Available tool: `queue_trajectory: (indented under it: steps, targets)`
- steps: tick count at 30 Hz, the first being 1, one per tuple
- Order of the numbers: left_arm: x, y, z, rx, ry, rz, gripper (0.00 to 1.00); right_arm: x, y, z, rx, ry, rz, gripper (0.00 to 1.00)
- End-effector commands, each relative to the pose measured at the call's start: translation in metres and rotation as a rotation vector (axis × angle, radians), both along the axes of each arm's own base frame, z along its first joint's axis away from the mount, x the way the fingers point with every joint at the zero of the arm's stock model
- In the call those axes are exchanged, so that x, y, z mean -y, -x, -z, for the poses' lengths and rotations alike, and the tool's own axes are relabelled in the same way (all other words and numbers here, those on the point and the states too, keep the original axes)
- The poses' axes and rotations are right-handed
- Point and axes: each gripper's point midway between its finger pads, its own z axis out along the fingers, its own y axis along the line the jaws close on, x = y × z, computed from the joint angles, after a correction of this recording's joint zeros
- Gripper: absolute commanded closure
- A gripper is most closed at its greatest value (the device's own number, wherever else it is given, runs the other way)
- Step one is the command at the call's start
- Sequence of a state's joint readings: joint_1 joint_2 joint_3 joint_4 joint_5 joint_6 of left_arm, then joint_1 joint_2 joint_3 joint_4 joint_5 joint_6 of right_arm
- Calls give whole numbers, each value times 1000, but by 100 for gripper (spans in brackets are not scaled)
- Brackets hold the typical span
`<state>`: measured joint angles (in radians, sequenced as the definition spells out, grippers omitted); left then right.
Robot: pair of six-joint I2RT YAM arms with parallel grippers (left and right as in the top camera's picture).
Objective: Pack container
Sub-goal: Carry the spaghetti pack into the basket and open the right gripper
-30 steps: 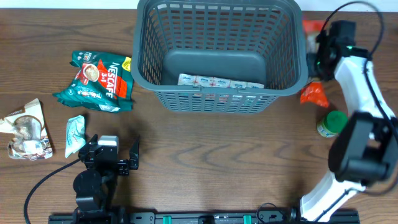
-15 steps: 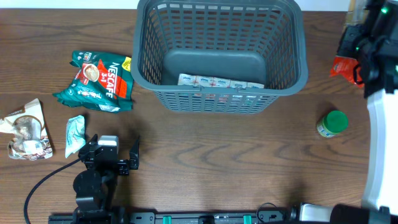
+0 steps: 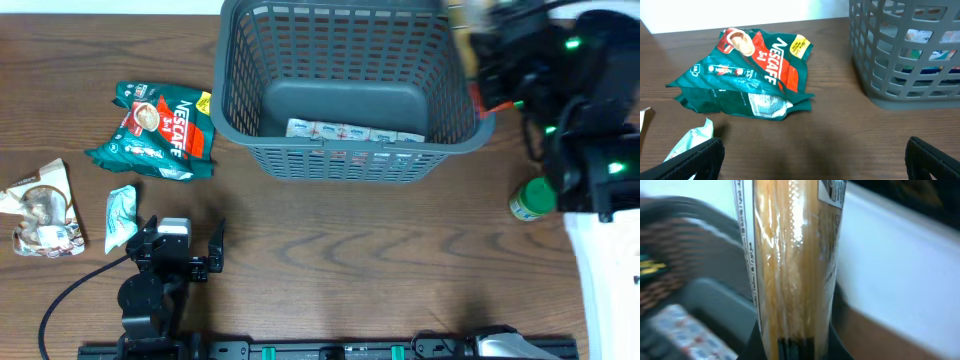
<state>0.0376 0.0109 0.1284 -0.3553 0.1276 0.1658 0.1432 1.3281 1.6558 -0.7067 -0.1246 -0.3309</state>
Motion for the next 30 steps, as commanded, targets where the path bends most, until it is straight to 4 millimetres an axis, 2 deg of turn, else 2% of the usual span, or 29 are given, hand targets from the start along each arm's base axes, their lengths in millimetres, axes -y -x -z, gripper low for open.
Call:
queue_trajectory:
  steps: [1,6,11,18,20,30]
  targets:
    - [-2,0,8,-14,-18,-5,1,-51,32,-56,203,106,-221,99]
    - [-2,0,8,-14,-18,-5,1,-85,31,-41,194,171,-329,99]
    - [-2,0,8,-14,-18,-5,1,-91,17,-12,114,205,-349,99]
    - [-2,0,8,-14,-18,-5,1,-102,9,46,-52,280,-439,99]
    - [-2,0,8,-14,-18,-5,1,-104,4,69,-121,305,-457,99]
    - [-2,0,8,-14,-18,-5,1,-113,-5,150,-376,317,-517,99]
